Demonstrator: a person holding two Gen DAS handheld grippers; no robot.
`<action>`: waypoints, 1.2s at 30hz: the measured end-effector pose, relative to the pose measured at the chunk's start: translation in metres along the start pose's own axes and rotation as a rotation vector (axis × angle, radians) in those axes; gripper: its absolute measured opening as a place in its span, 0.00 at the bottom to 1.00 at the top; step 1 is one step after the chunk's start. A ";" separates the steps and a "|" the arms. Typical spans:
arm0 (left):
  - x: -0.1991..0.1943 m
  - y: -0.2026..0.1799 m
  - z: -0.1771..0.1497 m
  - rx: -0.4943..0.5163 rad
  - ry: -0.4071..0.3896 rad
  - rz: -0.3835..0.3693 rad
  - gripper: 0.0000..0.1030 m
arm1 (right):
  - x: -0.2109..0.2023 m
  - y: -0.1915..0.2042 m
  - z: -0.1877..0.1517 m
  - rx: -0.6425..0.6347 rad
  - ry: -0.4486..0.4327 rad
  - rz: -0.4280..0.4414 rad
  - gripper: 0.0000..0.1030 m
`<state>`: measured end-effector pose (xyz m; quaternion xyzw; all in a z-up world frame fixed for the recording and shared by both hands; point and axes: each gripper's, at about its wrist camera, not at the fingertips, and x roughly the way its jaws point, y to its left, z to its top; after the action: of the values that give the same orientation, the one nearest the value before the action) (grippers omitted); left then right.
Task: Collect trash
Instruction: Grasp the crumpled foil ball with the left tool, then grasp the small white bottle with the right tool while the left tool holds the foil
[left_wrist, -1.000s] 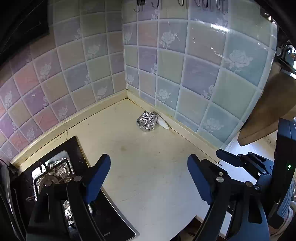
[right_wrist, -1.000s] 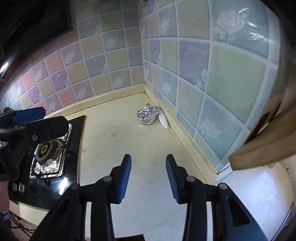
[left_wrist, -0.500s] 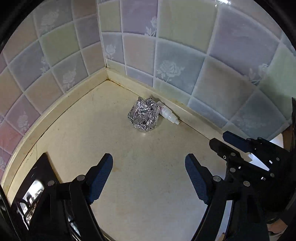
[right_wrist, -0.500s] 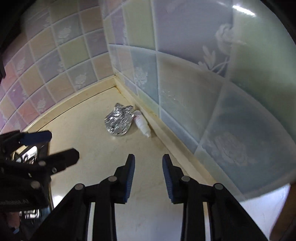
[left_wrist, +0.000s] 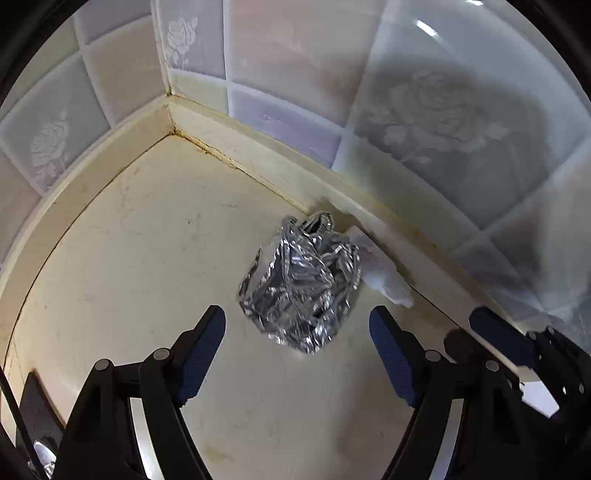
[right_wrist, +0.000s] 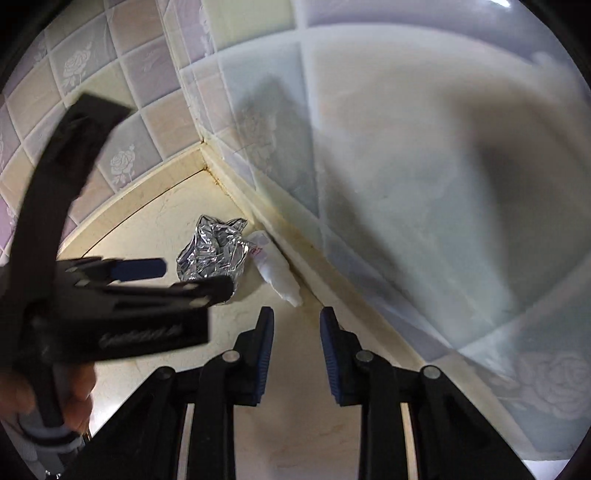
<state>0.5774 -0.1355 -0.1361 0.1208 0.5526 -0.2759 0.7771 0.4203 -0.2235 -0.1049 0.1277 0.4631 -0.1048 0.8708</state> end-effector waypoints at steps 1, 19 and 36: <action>0.005 0.002 0.003 -0.005 0.005 -0.007 0.77 | 0.002 0.000 0.000 -0.003 0.005 0.001 0.25; 0.007 0.045 -0.028 -0.120 -0.045 -0.077 0.65 | 0.029 0.006 0.017 -0.086 0.048 0.057 0.25; -0.048 0.081 -0.090 -0.246 -0.075 -0.059 0.65 | 0.056 0.037 0.036 -0.141 0.137 0.117 0.25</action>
<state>0.5407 -0.0104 -0.1335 -0.0020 0.5561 -0.2331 0.7978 0.4905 -0.2039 -0.1271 0.0999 0.5196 -0.0120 0.8485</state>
